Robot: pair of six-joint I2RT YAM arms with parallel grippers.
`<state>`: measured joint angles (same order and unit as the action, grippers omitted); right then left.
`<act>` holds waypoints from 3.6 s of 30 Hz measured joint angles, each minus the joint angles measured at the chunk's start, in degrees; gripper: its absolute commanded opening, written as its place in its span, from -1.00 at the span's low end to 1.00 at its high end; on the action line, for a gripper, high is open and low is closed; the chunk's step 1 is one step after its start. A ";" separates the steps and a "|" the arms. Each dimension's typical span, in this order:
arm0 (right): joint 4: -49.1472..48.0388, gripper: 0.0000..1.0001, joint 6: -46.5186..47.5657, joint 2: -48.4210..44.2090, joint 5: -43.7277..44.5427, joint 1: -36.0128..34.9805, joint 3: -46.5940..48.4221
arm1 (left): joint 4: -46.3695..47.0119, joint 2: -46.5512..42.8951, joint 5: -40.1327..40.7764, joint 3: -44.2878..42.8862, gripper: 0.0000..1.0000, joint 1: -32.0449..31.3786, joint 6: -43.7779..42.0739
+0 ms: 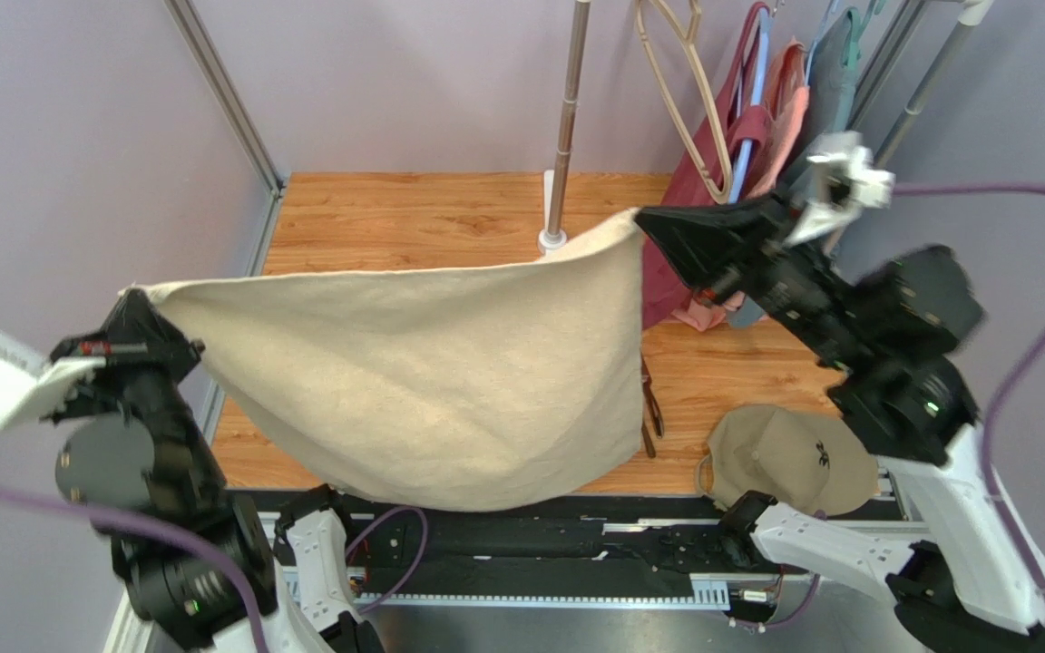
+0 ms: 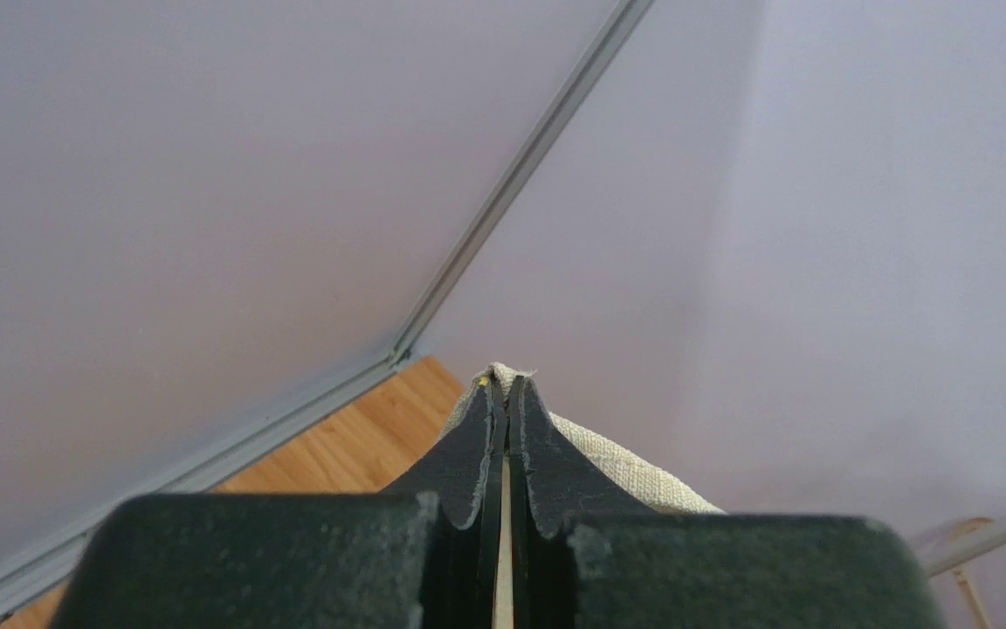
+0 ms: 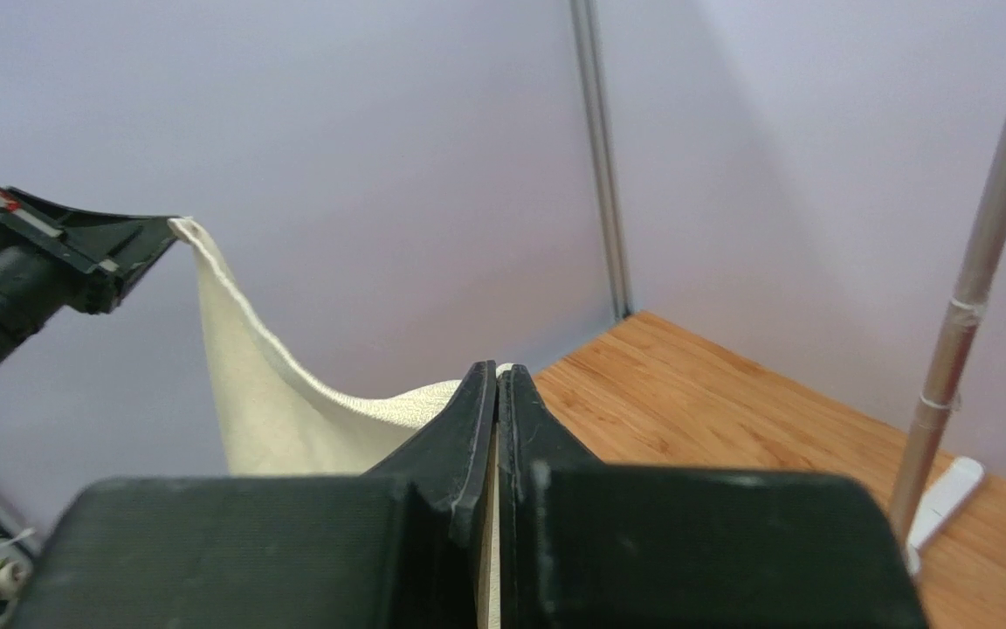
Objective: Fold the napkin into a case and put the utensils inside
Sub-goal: Flatten the napkin at the center of the board, then fold and flatten the napkin at the center of the board.
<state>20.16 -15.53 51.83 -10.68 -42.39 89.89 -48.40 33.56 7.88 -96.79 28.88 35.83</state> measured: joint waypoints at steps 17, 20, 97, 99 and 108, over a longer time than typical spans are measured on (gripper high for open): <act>-17.05 -1.00 0.33 59.19 3.17 11.19 9.77 | 39.41 36.50 -9.68 35.52 -1.00 -0.79 0.00; -17.59 -1.00 0.37 67.28 2.49 11.91 15.93 | 45.62 46.03 -11.72 35.41 -1.00 -1.16 -0.09; 5.68 -1.00 -10.25 49.94 -6.78 9.51 -23.87 | -1.31 49.16 -5.03 43.52 -1.00 5.25 -1.01; 5.88 -1.00 -10.38 49.94 -6.80 9.35 -24.76 | -1.55 49.16 -4.98 44.37 -1.00 5.99 -0.90; 5.27 -1.00 -11.02 50.99 -6.75 9.20 -26.47 | -1.92 49.40 -4.79 44.74 -1.00 6.54 -0.79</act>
<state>25.43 -26.55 102.83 -17.43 -33.19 63.42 -50.33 82.96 3.09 -52.05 35.42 35.05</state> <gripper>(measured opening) 0.008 0.009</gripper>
